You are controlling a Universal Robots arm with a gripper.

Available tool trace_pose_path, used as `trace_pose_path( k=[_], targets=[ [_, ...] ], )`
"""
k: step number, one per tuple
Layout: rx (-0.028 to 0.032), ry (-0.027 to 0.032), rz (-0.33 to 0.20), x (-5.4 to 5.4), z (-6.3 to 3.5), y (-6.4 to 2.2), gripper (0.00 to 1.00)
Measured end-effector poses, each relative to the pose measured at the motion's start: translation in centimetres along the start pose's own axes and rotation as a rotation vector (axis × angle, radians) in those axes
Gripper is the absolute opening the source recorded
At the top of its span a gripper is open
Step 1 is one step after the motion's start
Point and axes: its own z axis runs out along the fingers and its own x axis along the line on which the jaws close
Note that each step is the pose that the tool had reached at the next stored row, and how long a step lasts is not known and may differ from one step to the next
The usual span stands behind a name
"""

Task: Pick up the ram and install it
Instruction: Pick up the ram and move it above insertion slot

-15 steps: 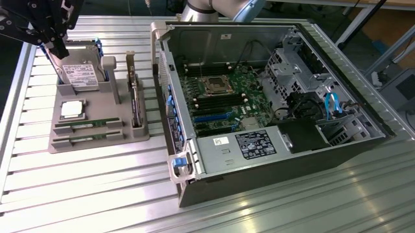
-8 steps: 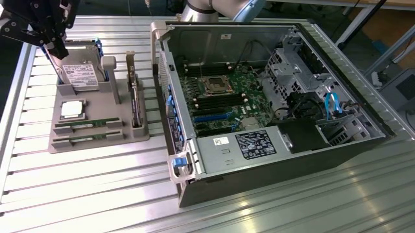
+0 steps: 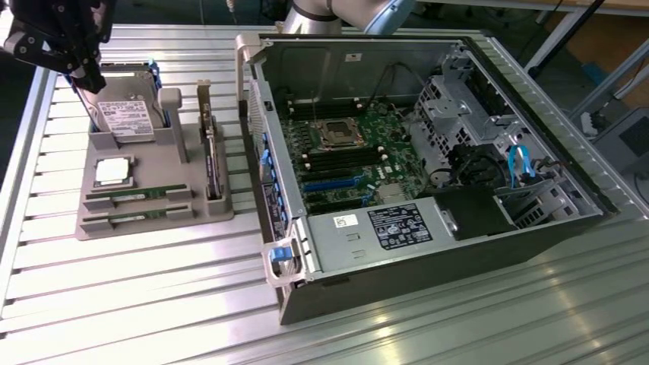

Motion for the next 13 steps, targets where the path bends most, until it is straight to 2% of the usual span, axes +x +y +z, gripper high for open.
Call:
trace_pose_path(
  k=[7, 13],
  targets=[
    [-0.0031, 0.0063, -0.141, 0.0, 0.0, -0.01, 0.11],
    [-0.0048, 0.0097, -0.218, 0.0, 0.0, 0.0, 0.11]
  ],
)
